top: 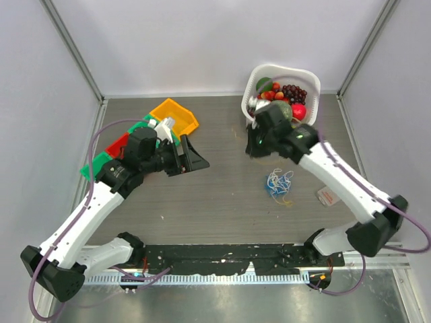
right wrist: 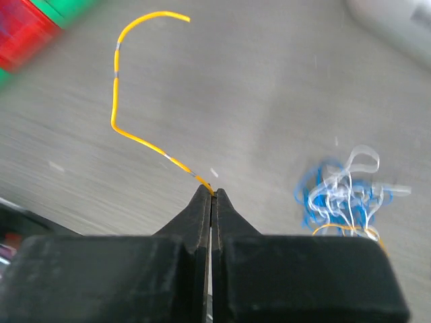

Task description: Untangle the cables

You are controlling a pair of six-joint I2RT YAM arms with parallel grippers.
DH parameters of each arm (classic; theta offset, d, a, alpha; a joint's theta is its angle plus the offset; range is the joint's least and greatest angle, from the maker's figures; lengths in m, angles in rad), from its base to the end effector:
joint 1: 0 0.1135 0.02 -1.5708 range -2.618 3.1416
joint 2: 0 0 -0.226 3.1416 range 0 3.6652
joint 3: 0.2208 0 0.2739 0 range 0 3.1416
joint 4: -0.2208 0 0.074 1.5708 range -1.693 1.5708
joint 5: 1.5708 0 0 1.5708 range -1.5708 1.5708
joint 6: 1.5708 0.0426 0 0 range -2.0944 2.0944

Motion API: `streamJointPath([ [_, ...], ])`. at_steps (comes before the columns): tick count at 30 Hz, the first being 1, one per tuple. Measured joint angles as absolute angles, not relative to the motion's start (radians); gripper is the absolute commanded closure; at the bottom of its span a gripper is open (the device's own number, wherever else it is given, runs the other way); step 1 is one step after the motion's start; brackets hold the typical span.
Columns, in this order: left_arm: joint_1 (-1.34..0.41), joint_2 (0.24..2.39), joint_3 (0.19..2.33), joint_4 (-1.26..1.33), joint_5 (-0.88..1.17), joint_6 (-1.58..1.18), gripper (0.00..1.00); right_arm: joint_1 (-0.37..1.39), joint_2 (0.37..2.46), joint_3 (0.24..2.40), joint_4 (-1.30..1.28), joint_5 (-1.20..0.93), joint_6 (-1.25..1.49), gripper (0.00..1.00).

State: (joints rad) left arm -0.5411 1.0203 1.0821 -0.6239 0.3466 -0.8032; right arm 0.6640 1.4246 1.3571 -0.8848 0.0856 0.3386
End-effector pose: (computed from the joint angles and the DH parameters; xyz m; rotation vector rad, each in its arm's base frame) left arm 0.2165 -0.1470 0.3217 -0.0807 2.3234 -1.1123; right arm 0.2584 0.1976 0.2840 -0.3777 2.5157 0.2950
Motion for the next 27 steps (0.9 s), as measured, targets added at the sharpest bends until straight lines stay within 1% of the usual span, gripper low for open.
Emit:
streamJointPath([
  [3,-0.541,1.019,1.089,-0.501,0.395,-0.807,0.13,0.659,1.357,1.607,-0.868,0.086,0.38,0.99],
  [5,-0.541,1.018,1.097,-0.408,0.418,-0.813,0.09,0.659,1.324,1.758,-0.841,0.087,0.404,0.99],
  [7,-0.541,1.018,1.111,-0.306,0.437,-0.824,0.07,0.659,1.288,1.863,-0.81,0.085,0.422,0.99],
  [10,-0.541,1.026,1.158,-0.201,0.464,-0.835,0.07,0.658,1.254,1.956,-0.772,0.055,0.449,0.99],
  [15,-0.541,1.121,1.326,-0.062,0.537,-0.844,0.07,0.657,1.229,1.985,-0.619,-0.07,0.543,0.99],
  [18,-0.551,1.175,1.374,0.036,0.585,-0.869,0.07,0.657,1.234,1.974,-0.485,-0.134,0.627,0.99],
  [19,-0.56,1.193,1.374,0.076,0.599,-0.887,0.05,0.657,1.241,1.969,-0.443,-0.151,0.654,0.99],
  [21,-0.598,1.24,1.375,0.146,0.627,-0.923,0.01,0.657,1.258,1.967,-0.379,-0.176,0.699,0.99],
  [24,-0.691,1.33,1.381,0.213,0.636,-0.953,0.0,0.657,1.279,1.965,-0.309,-0.205,0.757,0.99],
  [27,-0.795,1.394,1.382,0.21,0.594,-0.92,0.0,0.657,1.283,1.948,-0.255,-0.229,0.813,0.99],
])
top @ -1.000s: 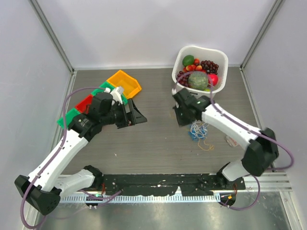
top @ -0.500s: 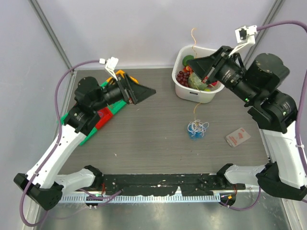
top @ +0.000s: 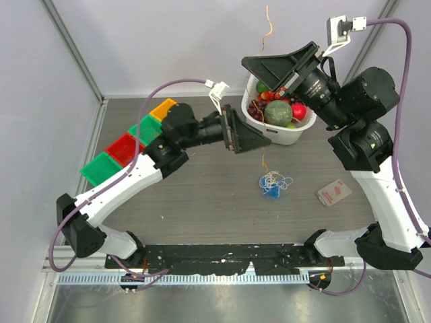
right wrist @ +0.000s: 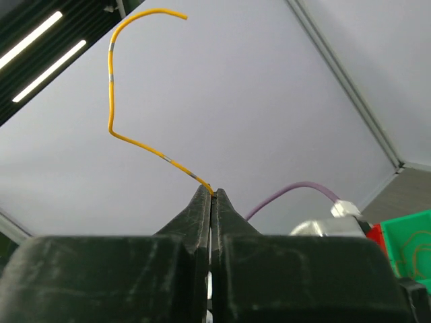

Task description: Untangle the cables

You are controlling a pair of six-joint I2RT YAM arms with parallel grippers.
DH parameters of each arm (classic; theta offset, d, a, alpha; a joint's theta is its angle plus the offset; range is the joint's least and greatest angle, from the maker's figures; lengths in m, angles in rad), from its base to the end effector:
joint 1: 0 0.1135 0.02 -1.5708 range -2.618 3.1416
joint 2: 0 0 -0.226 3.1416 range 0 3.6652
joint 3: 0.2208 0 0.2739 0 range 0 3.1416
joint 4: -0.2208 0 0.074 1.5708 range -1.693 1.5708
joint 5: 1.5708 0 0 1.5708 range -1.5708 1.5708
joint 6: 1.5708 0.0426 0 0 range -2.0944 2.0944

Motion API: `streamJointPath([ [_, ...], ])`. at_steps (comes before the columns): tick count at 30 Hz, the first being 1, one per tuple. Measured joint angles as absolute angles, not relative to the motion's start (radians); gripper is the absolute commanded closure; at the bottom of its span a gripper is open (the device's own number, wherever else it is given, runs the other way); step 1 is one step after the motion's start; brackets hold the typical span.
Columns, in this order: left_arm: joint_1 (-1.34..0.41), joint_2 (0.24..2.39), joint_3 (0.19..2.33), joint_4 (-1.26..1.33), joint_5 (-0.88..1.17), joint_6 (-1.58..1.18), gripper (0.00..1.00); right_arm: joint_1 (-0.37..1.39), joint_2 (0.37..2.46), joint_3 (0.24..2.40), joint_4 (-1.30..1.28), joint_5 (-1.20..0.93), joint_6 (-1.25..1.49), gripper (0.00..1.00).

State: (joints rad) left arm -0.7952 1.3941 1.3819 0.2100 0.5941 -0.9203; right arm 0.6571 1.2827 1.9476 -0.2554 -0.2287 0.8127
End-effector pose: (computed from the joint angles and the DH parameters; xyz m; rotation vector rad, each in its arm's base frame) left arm 0.2318 -0.2705 0.4142 0.4887 1.6085 -1.7689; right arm 0.1802 0.1512 0.5883 -0.1236 1.2904 1.4138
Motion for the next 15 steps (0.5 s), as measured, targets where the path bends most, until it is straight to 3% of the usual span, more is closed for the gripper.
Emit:
streamJointPath([
  [5,-0.912,1.441,1.422,0.144,0.467,-0.769,0.11,0.657,1.272,1.903,-0.178,-0.249,0.89,0.99],
  [15,-0.918,1.553,1.459,0.105,0.3,-0.672,0.35,0.657,1.27,1.97,-0.081,-0.257,0.958,0.99],
])
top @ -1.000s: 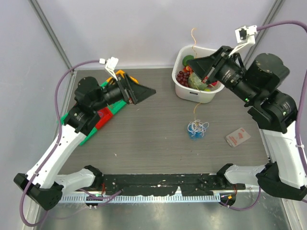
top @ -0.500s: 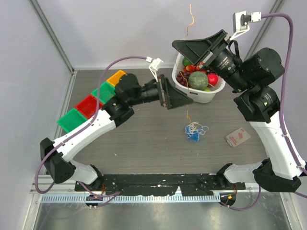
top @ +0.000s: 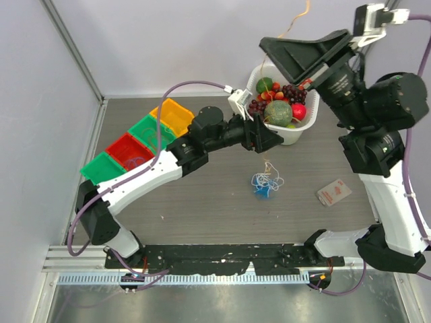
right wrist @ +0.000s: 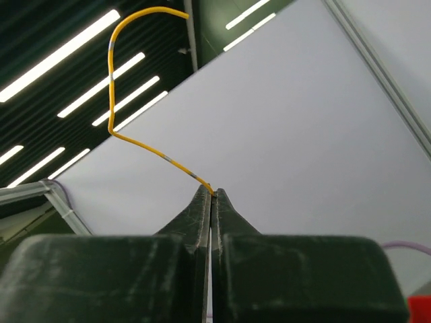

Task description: Untangle the cables

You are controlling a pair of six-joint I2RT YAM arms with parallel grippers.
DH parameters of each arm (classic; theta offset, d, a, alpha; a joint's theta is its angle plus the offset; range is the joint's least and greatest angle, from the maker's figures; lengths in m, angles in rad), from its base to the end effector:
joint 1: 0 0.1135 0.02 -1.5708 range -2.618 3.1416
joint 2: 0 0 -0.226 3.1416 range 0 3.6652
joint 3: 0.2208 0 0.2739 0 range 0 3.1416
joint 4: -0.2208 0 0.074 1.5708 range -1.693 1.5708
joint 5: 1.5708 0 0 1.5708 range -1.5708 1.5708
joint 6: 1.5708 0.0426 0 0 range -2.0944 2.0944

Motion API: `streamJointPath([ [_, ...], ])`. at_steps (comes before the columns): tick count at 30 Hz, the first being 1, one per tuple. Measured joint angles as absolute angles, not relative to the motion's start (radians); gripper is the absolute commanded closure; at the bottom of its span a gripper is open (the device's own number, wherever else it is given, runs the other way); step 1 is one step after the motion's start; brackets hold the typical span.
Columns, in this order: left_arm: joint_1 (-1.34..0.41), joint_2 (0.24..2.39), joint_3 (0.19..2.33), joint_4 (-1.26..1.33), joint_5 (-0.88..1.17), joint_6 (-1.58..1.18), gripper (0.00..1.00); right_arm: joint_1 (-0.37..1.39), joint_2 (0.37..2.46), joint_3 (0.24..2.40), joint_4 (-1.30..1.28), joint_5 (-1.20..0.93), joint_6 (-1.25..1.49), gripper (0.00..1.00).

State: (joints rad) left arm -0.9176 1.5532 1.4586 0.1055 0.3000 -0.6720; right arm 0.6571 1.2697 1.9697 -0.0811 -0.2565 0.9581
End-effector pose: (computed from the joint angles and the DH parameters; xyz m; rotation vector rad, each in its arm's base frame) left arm 0.2346 -0.3272 0.3752 0.4784 1.6992 -1.4438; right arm 0.1617 0.1384 0.6142 -0.1040 1.0959 1.5923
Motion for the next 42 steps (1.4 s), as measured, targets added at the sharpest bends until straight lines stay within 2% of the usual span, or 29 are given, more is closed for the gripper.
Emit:
streamJointPath([
  [10,-0.918,1.666,1.486,0.107,0.236,-0.673,0.51,0.657,1.311,2.154,0.088,-0.256,1.032,0.99],
  [17,-0.9,1.684,1.465,0.107,0.22,-0.676,0.55,0.657,1.385,2.256,0.156,-0.254,1.069,0.99],
  [28,-0.803,1.723,1.35,0.085,0.203,-0.719,0.54,0.657,1.454,2.399,0.266,-0.214,1.144,0.99],
  [33,-0.751,1.772,1.332,0.054,0.221,-0.759,0.52,0.657,1.448,2.405,0.303,-0.205,1.163,1.0],
  [42,-0.738,1.748,1.158,0.01,0.223,-0.735,0.47,0.657,1.437,2.379,0.307,-0.196,1.155,0.99],
])
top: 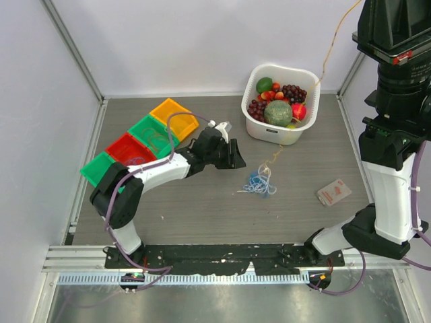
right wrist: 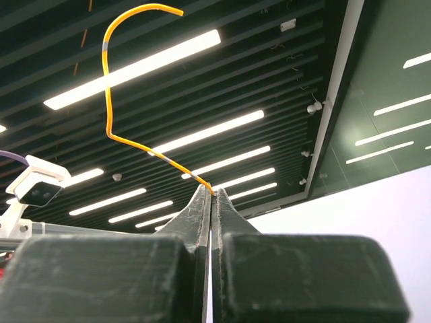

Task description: Untangle the cables

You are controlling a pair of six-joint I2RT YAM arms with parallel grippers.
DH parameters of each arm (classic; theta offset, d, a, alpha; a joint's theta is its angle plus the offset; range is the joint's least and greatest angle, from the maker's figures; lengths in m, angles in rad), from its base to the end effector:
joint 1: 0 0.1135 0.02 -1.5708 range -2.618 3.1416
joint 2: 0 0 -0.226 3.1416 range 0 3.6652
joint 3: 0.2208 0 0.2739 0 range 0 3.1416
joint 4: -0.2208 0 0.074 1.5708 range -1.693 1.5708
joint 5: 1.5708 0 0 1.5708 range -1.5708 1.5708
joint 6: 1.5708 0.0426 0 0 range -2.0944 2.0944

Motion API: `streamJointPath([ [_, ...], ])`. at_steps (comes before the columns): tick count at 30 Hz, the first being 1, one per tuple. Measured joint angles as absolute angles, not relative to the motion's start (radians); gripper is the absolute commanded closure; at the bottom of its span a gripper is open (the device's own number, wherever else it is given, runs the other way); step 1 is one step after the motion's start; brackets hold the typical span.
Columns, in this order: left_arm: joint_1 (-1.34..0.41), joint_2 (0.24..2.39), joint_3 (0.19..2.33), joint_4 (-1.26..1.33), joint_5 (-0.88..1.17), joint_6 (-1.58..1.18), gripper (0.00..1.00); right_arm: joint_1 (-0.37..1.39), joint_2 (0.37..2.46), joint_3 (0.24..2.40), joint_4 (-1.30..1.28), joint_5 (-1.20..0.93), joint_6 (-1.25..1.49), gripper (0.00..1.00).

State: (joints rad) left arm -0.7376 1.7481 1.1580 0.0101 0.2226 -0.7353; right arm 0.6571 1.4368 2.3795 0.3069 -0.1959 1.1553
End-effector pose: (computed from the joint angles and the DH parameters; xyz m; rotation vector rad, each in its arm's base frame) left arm 0.2985 -0.2840 0.1738 0.1440 2.3390 -1.0426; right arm 0.1017 0.0889 0.6988 -0.1263 0.4138 1.8199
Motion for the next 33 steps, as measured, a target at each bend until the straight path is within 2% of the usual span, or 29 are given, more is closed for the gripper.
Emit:
streamJointPath([
  [2,-0.739,1.732,1.137,-0.005,0.221,-0.717,0.43,0.657,1.449,2.405,0.311,-0.196,1.154,0.99],
  [5,-0.739,1.708,1.123,-0.009,0.247,-0.692,0.32,0.657,1.453,2.412,0.315,-0.196,1.153,0.99],
  [9,-0.739,1.581,1.062,0.013,0.295,-0.675,0.08,0.657,1.431,2.366,0.311,-0.195,1.14,0.99],
  [13,-0.745,1.367,1.049,0.069,0.328,-0.657,0.02,0.657,1.4,2.302,0.294,-0.192,1.111,0.99],
  [17,-0.802,1.232,1.093,0.133,0.329,-0.59,0.01,0.657,1.392,2.28,0.287,-0.188,1.096,0.99],
  [20,-0.853,1.215,1.147,0.159,0.327,-0.538,0.03,0.657,1.394,2.279,0.287,-0.188,1.095,0.99],
  [26,-0.902,1.292,1.258,0.168,0.342,-0.432,0.08,0.657,1.401,2.28,0.287,-0.188,1.095,0.99],
  [33,-0.942,1.397,1.365,0.168,0.47,-0.386,0.11,0.657,1.41,2.281,0.282,-0.185,1.096,0.99],
])
